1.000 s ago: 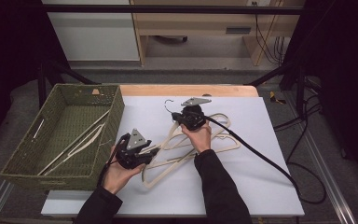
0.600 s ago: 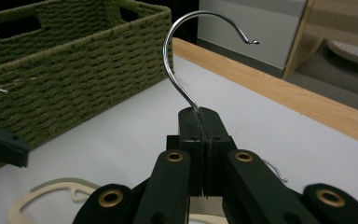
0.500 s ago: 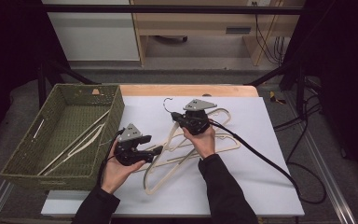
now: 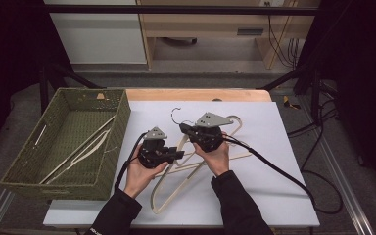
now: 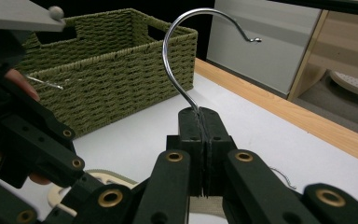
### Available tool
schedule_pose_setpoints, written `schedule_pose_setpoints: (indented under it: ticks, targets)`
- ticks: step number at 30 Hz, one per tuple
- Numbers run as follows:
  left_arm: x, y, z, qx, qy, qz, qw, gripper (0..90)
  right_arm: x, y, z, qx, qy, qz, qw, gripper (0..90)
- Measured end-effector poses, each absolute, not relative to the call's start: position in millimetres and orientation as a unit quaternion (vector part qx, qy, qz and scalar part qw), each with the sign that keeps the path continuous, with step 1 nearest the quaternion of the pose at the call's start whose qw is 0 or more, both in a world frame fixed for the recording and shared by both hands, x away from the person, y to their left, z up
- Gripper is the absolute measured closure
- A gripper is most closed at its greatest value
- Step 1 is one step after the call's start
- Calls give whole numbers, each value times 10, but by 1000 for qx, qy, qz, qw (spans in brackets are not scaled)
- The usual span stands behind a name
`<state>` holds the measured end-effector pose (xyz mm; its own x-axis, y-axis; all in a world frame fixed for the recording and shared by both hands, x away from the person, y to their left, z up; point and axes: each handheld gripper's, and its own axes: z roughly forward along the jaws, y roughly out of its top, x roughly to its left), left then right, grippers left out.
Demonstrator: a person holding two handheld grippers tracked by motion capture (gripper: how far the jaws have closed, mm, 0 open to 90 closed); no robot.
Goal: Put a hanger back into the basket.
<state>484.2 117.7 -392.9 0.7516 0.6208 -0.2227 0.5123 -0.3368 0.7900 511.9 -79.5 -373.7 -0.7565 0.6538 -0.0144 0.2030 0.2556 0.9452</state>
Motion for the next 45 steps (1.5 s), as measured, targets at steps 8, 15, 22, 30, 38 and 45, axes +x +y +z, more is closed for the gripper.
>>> schedule_pose_setpoints:
  ticks: [8, 15, 22, 30, 38, 45]
  targets:
    - [4806, 1179, -3908, 807, 364, 72, 459, 835, 5024, -839, -3693, 272, 759, 551, 215, 892]
    - [4700, 1159, -3832, 811, 353, 125, 450, 862, 4899, -948, -3610, 273, 760, 551, 211, 778]
    - [4637, 1215, -3744, 801, 347, 138, 468, 863, 4660, -1221, -3517, 270, 753, 567, 195, 637]
    - [4557, 1308, -3533, 806, 319, 165, 471, 863, 4412, -1675, -3600, 305, 737, 570, 196, 317]
    - [4460, 1444, -3238, 809, 289, 188, 477, 862, 4277, -2076, -3791, 347, 736, 544, 204, 108]
    - [4414, 1677, -2880, 807, 266, 204, 487, 863, 4162, -2304, -3883, 375, 722, 540, 214, 71]
